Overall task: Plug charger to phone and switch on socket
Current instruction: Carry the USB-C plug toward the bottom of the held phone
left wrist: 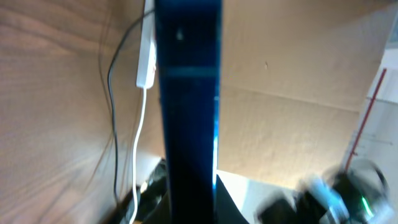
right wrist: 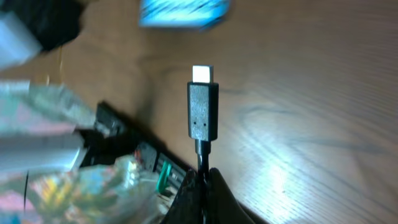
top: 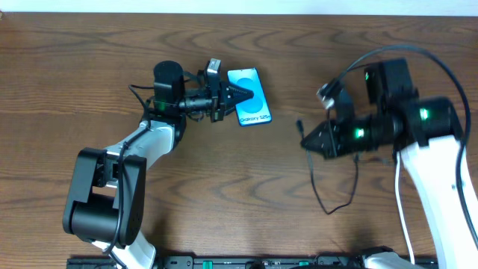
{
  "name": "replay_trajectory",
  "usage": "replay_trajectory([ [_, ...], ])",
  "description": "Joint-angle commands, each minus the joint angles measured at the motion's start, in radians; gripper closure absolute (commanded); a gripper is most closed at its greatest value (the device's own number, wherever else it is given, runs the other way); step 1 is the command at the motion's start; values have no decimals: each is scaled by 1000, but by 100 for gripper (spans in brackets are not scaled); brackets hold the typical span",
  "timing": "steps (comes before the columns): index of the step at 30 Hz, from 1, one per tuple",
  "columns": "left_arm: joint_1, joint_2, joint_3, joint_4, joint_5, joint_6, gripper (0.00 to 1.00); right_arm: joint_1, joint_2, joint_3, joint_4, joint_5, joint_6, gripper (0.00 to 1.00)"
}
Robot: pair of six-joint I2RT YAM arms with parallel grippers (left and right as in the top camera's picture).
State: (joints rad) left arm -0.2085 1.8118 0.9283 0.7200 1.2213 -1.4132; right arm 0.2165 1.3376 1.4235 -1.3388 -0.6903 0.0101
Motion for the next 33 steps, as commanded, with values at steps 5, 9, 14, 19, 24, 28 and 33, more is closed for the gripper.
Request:
replay_trajectory([
  [5,-19,-14,21,151,-92,-10,92,131,-172,-230,276,-34,214,99],
  [9,-18,-14,20,210,-89,-31,93,196,-172,-359,428,13,329,99],
  [14,-17,-14,20,210,-74,-19,93,249,-145,-393,476,138,365,99],
  [19,-18,-14,20,210,-35,15,93,258,-127,-393,515,187,379,99],
  [24,-18,-14,20,210,-22,29,93,259,-120,-393,576,187,386,99],
  [28,-18,-14,20,210,-21,29,93,260,-115,-393,602,187,374,99],
  [33,-18,-14,20,209,-20,30,93,287,-92,-393,603,204,331,99],
])
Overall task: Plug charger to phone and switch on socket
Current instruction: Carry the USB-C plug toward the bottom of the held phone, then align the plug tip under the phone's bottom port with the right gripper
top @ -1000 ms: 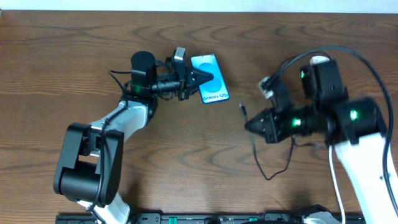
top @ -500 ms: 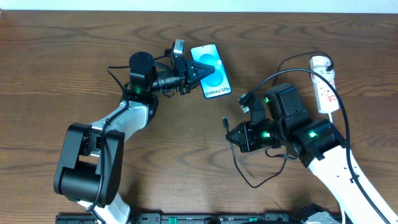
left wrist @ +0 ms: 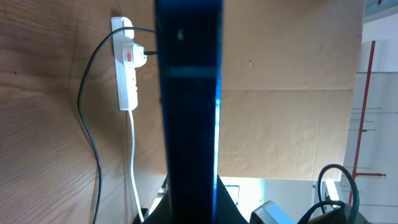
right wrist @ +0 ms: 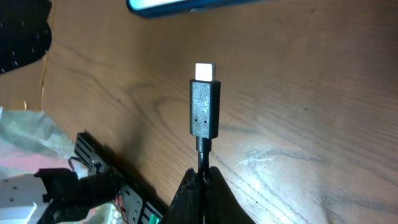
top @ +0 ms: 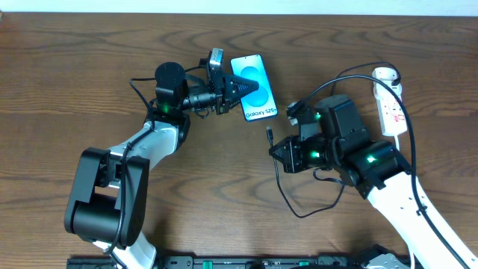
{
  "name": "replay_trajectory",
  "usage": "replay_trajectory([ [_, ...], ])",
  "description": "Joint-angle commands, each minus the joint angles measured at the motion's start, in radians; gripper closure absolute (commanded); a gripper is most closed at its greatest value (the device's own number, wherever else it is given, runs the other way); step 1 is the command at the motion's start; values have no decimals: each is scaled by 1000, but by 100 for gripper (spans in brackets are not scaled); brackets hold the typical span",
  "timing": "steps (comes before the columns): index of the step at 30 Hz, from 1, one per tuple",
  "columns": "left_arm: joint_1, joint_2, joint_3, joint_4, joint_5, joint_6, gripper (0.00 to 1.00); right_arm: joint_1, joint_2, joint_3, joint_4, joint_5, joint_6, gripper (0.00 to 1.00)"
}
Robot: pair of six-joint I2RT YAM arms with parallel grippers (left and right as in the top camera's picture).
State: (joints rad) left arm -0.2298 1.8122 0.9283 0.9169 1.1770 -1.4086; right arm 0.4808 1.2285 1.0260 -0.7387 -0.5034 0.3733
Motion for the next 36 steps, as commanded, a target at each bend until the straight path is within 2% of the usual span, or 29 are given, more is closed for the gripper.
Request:
replay_trajectory([
  [1,3,-15,20,13,24,26,92,28,22,4,3,33,-34,99],
  [5,3,-15,20,12,45,67,93,43,27,4,5,87,-34,99],
  [16,3,-15,20,5,66,137,93,45,27,5,33,88,-38,99],
  [30,3,-15,20,5,64,147,92,77,27,5,53,99,-41,99],
  [36,3,-15,20,5,65,114,93,93,27,4,56,132,-37,99],
])
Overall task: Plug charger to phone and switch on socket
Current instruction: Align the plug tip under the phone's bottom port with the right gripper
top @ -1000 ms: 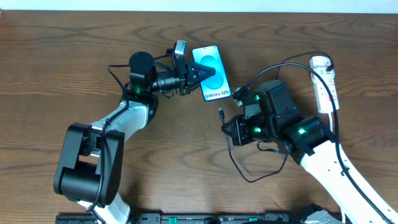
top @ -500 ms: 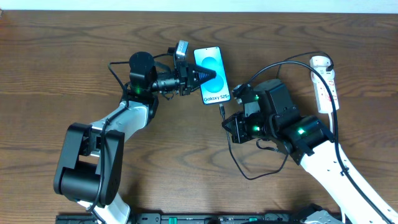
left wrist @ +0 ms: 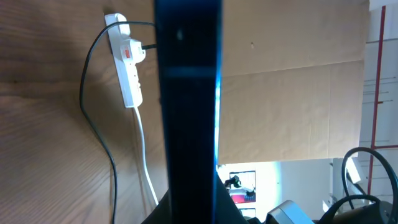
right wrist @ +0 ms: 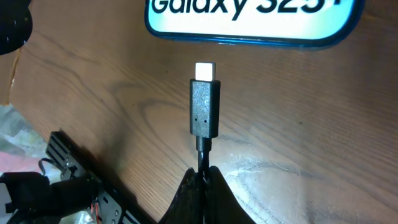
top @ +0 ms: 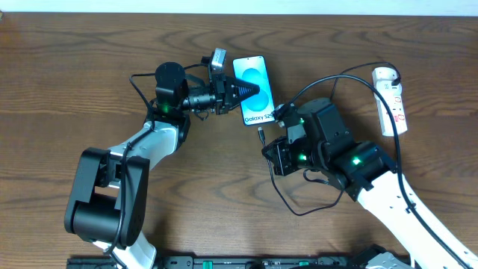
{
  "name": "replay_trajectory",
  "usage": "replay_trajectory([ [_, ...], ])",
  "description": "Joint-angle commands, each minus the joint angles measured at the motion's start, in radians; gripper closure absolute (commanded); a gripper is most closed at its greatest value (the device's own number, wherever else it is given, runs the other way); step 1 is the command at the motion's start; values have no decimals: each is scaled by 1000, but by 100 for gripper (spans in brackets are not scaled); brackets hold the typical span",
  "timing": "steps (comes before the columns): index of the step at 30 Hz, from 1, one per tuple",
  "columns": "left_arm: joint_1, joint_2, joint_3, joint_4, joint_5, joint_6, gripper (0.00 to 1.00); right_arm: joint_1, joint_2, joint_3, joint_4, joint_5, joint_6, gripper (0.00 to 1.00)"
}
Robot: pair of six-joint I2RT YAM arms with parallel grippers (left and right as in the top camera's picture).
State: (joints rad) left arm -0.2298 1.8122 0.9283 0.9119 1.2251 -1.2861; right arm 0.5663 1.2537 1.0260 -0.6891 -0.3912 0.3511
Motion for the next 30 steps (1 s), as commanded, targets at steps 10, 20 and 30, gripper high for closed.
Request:
replay_trajectory([
  [10,3,-15,20,10,24,-9,93,8,2,4,21,49,-8,99],
  [20,3,-15,20,10,24,-19,93,10,16,4,35,49,-7,99],
  [30,3,-15,20,10,25,-24,93,37,28,4,34,56,13,99],
])
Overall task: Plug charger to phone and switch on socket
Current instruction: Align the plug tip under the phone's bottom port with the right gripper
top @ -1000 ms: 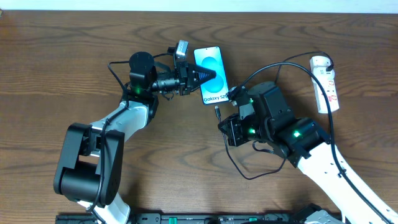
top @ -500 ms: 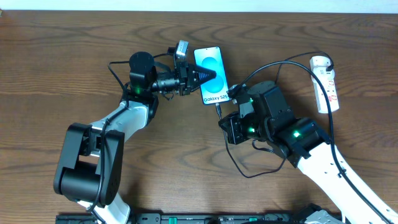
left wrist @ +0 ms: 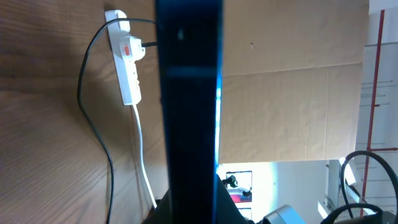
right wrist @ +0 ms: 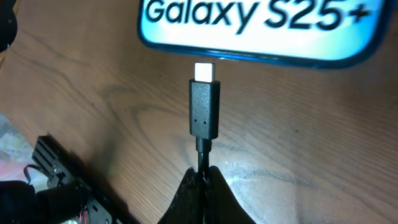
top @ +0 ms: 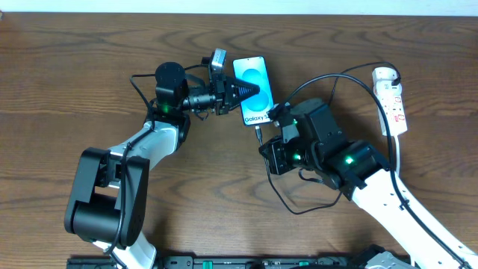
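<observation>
A blue phone [top: 252, 90] with a lit "Galaxy S25+" screen lies on the wooden table, and my left gripper [top: 240, 91] is shut on its left edge. In the left wrist view the phone [left wrist: 188, 106] is a dark vertical bar filling the centre. My right gripper [right wrist: 203, 177] is shut on the black charger cable, and its USB-C plug [right wrist: 204, 106] points at the phone's [right wrist: 261, 28] bottom edge, its metal tip just short of it. The white socket strip [top: 392, 99] lies at the right with the cable plugged in.
The black cable [top: 299, 202] loops on the table under my right arm. The strip's white cord [top: 393, 161] runs down the right side. A dark rail [top: 246, 261] lines the table's near edge.
My right gripper has carried the plug a little closer to the phone's bottom edge; its tip now nearly reaches it. My left gripper still holds the phone in place.
At first my right gripper held the plug well to the right of the phone, while the left held the phone. The left then had the phone slightly farther back, and at each moment the plug stood closer, now just below the phone's port edge.
</observation>
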{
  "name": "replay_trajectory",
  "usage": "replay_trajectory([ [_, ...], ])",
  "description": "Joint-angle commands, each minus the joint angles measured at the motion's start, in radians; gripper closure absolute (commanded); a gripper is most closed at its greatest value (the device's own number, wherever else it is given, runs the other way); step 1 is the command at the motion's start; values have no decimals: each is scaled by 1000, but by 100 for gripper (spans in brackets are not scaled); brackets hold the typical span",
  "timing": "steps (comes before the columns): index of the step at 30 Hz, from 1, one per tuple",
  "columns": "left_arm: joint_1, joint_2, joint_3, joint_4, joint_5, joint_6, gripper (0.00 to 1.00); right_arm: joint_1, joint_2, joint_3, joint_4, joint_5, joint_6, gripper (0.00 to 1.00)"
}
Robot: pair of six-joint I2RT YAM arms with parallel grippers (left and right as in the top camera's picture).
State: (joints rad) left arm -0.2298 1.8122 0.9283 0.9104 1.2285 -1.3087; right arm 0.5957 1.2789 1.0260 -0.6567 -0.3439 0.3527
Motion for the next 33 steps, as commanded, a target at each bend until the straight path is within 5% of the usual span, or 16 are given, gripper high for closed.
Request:
replay_trajectory([
  [1,3,-15,20,11,22,-1,92,8,3,4,1,20,14,99],
  [33,3,-15,20,11,62,86,92,8,2,4,-20,-3,30,99],
])
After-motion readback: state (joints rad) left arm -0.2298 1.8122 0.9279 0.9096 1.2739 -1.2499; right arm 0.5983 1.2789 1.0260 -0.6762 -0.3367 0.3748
